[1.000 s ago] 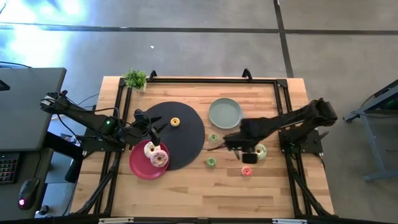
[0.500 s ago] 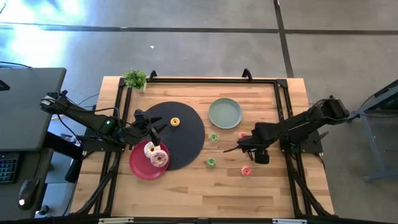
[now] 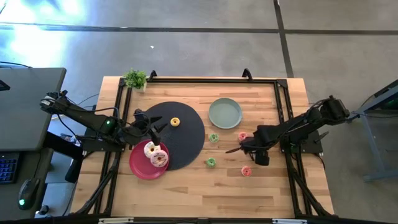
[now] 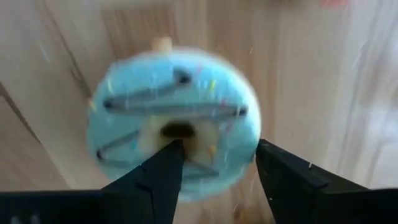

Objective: Pick & Place donuts
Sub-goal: Put the big blue donut on the red plate

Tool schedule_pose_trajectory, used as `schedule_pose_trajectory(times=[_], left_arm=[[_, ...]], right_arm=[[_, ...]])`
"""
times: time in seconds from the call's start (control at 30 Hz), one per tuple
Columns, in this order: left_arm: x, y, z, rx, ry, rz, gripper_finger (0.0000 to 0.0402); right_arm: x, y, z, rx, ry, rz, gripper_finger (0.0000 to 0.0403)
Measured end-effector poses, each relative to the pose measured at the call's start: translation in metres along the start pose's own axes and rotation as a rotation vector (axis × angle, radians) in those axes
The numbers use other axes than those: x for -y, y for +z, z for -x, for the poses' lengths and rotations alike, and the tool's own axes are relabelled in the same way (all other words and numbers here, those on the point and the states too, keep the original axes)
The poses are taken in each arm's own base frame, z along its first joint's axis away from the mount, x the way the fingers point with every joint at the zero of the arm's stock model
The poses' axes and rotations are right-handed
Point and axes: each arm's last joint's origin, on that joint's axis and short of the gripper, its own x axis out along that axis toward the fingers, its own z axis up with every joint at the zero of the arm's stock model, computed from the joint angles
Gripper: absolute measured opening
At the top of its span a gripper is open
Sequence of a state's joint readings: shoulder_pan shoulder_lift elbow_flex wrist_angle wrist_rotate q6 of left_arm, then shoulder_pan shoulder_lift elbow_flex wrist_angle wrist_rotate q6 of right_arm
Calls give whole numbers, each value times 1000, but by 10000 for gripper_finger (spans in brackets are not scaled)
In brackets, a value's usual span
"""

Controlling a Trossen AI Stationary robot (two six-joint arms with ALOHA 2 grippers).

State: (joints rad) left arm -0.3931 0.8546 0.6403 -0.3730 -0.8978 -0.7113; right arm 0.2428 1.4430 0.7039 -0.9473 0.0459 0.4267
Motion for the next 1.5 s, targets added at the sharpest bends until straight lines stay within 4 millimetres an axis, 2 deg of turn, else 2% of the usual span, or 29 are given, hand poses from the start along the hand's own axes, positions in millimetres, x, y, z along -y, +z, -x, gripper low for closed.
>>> schedule_pose_trajectory(times=[0.13,0.33,0.5,0.6,0.73,0.9,1.0,1.07,1.17,1.3,1.4,1.5], left_arm=[[1,1,0,9,-5,13,204],[1,1,0,9,-5,13,204],[1,1,0,-4,-20,12,204],[1,1,0,-5,-20,12,204],[1,1,0,-4,-19,4,204],[0,1,0,20,8,3,204],[-2,4,2,75,65,-2,204],[-5,8,4,121,104,-21,204],[-7,14,7,186,154,-31,204],[-9,21,11,240,189,-52,204],[-10,23,13,254,203,-66,204],[-10,23,13,254,202,-68,204]], right_arm=[[-2,10,2,97,18,-20,167],[6,17,2,127,27,-81,112],[10,23,3,162,55,-112,50],[7,35,13,220,155,-119,14],[-5,64,45,486,253,-74,23],[-14,103,89,1072,193,-29,30],[-20,123,101,1341,143,-2,16],[-26,136,100,1461,154,-1,10],[-37,162,89,1507,164,-5,10],[-54,205,68,1445,160,-5,25],[-67,238,65,1456,172,3,28],[-80,266,65,1444,236,87,22]])
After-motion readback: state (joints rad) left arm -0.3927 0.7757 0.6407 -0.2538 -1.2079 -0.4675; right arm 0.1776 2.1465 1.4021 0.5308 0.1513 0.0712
